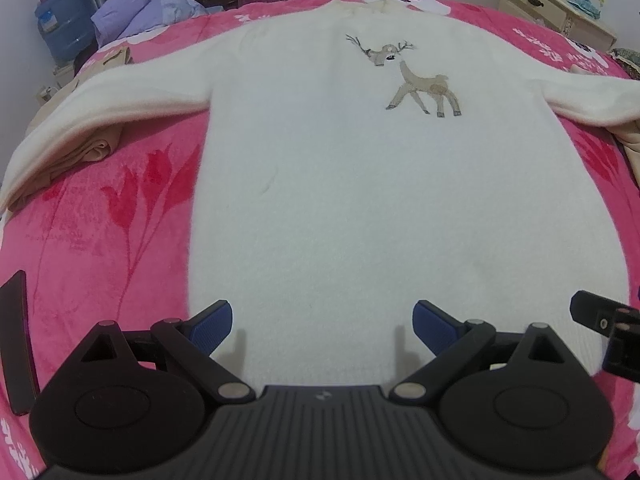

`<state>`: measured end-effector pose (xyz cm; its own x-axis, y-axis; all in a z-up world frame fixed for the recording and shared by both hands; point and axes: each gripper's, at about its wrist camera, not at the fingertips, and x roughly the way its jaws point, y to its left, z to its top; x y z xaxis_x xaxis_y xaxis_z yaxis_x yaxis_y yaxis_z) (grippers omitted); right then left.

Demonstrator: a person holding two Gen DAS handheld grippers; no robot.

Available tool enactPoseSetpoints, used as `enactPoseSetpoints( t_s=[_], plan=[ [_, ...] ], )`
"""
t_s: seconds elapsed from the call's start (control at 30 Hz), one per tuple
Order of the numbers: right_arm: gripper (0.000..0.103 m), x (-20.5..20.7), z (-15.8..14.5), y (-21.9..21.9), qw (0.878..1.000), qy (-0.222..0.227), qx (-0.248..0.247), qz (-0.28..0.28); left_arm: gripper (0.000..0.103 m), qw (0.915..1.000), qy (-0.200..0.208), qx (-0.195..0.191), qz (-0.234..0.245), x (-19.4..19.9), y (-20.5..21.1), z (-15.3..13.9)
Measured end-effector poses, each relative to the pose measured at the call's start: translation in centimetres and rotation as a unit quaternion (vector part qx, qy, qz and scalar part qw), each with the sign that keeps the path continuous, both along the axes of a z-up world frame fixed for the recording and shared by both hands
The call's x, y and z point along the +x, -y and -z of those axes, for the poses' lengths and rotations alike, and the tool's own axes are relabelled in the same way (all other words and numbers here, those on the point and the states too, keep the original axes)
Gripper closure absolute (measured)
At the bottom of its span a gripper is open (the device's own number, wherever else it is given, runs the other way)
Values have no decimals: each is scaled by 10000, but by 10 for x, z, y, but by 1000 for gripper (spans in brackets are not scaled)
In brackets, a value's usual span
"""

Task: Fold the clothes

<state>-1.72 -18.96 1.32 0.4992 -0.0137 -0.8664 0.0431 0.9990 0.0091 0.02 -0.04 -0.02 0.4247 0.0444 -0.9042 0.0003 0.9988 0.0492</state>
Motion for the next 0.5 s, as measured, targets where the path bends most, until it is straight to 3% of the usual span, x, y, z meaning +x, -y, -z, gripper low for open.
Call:
enactPoseSetpoints(
  t_s=[0.5],
  plan=[
    [14, 0, -2, 3, 10000, -2, -4, -4, 5, 9999, 129, 30, 0, -2, 0, -1]
  ],
)
